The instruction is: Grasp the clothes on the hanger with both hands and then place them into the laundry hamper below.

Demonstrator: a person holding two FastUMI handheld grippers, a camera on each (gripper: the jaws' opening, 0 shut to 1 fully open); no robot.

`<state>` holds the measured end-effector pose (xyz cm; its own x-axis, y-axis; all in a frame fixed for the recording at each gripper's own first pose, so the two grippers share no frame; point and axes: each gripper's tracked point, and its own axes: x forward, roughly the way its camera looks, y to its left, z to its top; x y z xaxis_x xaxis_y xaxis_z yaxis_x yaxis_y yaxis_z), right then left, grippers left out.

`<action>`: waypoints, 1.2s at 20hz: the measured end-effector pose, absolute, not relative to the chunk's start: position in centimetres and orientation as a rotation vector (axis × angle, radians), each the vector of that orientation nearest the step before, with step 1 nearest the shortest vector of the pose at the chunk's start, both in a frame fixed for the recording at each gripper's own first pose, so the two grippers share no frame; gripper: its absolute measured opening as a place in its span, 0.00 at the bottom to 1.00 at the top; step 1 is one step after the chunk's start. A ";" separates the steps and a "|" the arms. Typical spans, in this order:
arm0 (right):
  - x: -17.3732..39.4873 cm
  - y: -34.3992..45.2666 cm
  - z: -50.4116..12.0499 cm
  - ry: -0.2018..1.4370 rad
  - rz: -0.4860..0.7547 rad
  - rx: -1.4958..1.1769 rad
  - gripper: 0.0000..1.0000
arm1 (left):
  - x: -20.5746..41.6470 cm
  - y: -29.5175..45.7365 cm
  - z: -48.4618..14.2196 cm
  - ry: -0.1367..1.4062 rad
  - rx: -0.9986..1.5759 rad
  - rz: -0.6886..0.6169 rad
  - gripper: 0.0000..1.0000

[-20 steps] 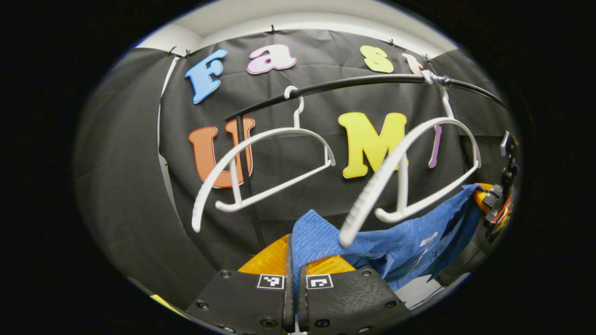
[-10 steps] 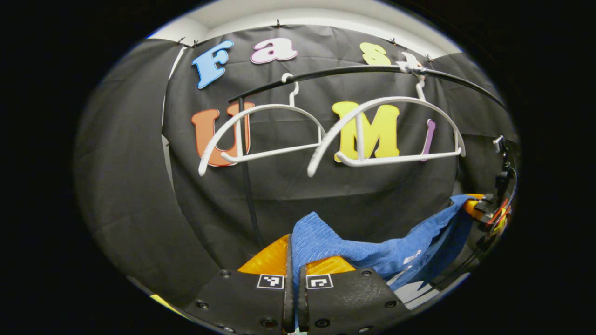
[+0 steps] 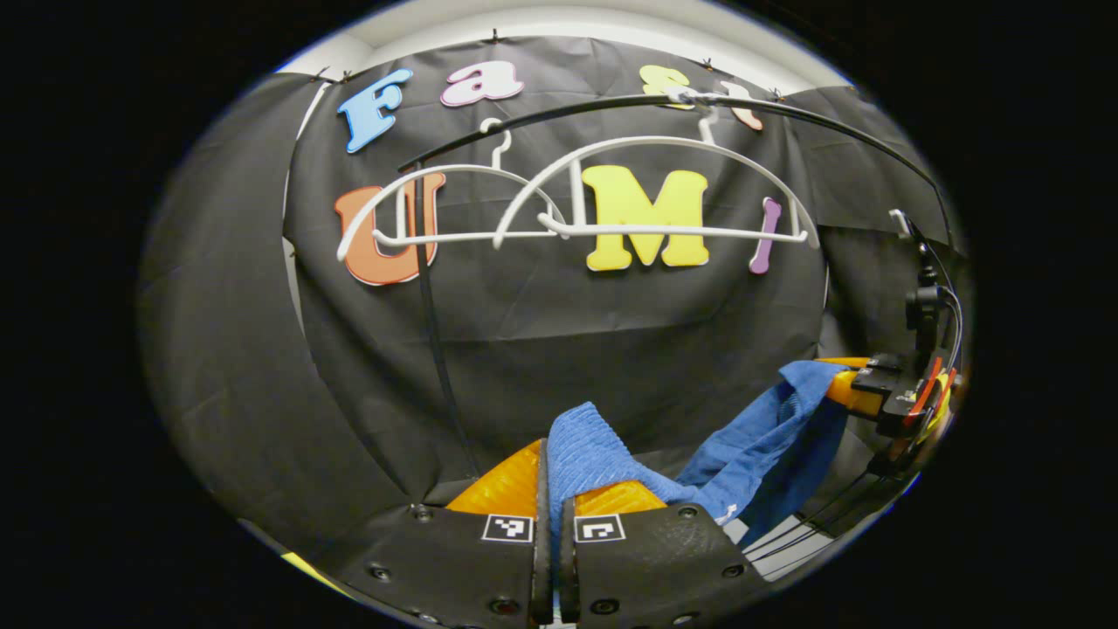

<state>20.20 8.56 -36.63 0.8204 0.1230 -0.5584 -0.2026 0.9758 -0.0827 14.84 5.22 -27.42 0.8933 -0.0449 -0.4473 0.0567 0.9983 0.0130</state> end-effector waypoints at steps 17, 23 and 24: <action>15.6 17.7 -39.2 0.757 0.464 0.104 0.06 | 14.8 -3.6 -28.3 0.501 -0.103 -0.239 0.04; 13.7 17.8 -47.5 0.917 0.439 0.084 0.06 | 14.1 -2.9 -37.2 0.682 -0.126 -0.185 0.04; 13.5 17.8 -48.6 0.939 0.436 0.075 0.06 | 13.8 -2.8 -38.7 0.710 -0.121 -0.178 0.04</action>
